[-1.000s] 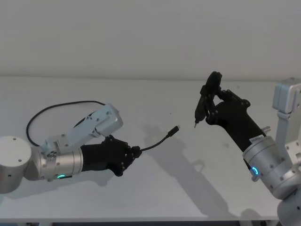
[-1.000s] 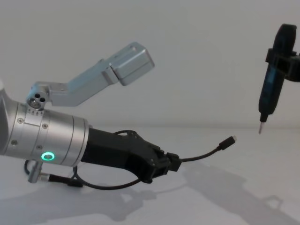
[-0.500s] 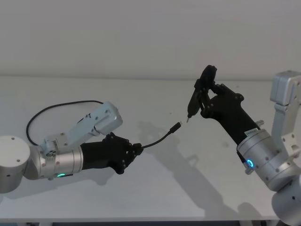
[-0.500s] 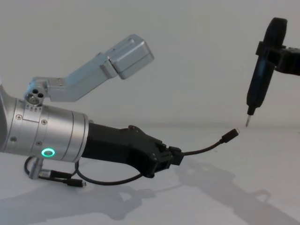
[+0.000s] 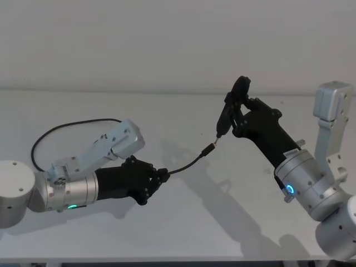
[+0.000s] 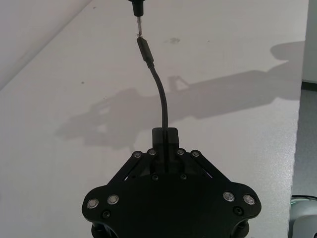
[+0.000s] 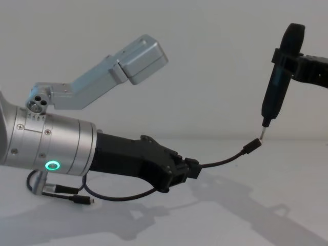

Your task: Pick up the data cable with the one hand.

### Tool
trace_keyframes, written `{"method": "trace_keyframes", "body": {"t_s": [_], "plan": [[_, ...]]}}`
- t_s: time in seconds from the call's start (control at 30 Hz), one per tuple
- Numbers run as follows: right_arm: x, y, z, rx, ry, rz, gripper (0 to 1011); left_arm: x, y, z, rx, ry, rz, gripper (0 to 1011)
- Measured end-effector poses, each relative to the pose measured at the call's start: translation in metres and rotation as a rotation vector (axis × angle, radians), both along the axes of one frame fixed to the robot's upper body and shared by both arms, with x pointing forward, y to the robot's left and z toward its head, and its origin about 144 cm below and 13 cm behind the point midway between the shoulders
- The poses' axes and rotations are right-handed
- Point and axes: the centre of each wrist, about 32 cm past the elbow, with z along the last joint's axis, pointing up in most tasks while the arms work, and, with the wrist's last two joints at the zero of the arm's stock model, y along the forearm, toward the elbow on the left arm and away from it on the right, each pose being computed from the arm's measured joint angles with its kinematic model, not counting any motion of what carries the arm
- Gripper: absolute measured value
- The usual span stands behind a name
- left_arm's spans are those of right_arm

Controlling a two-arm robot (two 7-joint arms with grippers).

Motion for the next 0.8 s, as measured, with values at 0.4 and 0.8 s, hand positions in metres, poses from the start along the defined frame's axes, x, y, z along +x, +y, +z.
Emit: {"method": "trace_keyframes", "body": {"t_s": [0.4, 0.8], "plan": [[0.0048, -0.0004, -0.0007, 0.000, 0.000, 0.005, 274, -0.0002, -0.0001, 0.0003, -0.002, -0.002, -0.001, 49], [0.0067, -0.0006, -0.0006, -0.003, -0.002, 0.007, 275, -0.0002, -0.0001, 0.0003, -0.002, -0.003, -0.001, 49]]}}
